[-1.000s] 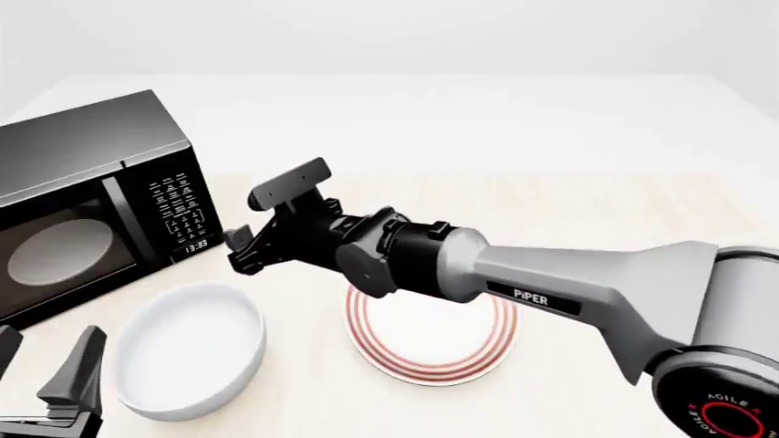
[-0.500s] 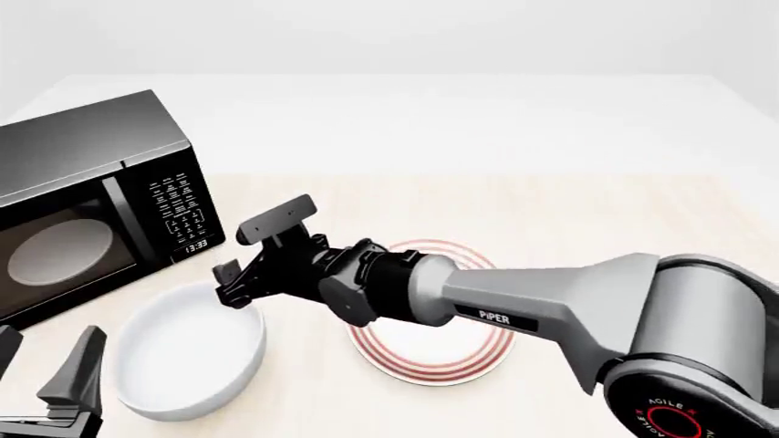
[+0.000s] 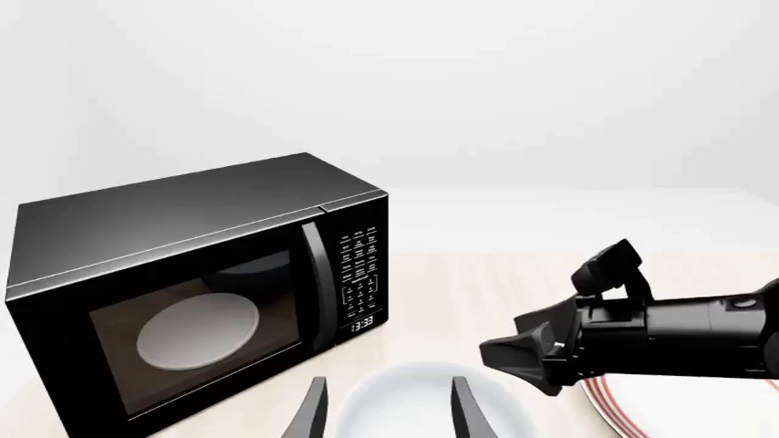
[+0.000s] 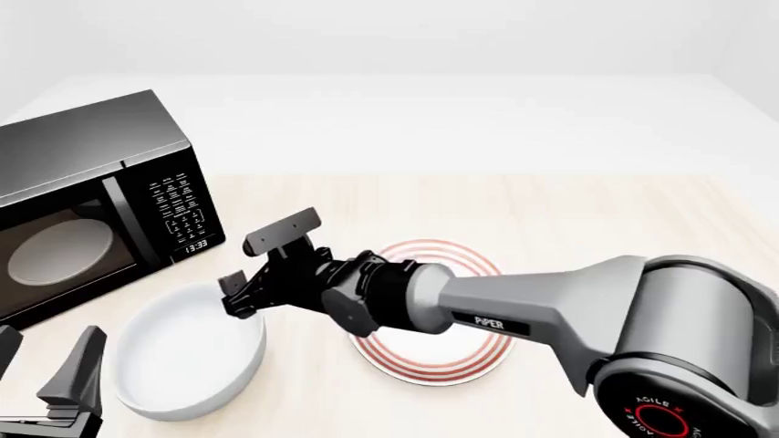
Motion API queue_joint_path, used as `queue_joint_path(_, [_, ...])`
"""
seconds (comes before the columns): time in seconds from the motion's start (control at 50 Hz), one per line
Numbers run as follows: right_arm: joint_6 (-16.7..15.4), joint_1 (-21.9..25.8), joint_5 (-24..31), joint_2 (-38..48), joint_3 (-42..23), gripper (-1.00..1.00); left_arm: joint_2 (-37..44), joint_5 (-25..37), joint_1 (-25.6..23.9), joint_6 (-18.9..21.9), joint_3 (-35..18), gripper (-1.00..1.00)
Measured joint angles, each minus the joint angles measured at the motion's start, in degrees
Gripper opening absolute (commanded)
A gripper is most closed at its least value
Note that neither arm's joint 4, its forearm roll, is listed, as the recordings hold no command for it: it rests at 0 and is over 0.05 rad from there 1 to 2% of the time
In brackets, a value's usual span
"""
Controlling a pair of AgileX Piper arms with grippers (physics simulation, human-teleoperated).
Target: Put the white bowl to the right of the plate.
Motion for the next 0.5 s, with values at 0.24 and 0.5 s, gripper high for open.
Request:
queue_joint_path(0.24, [0.95, -0.24, -0.72, 1.15, 0.28, 1.0, 0.0, 0.0, 0.0, 0.0, 0.0, 1.0])
queue_joint_path(0.5, [1.85, -0.51, -1.61, 2.57, 0.48, 1.0, 0.0, 0.0, 0.0, 0.0, 0.0, 1.0])
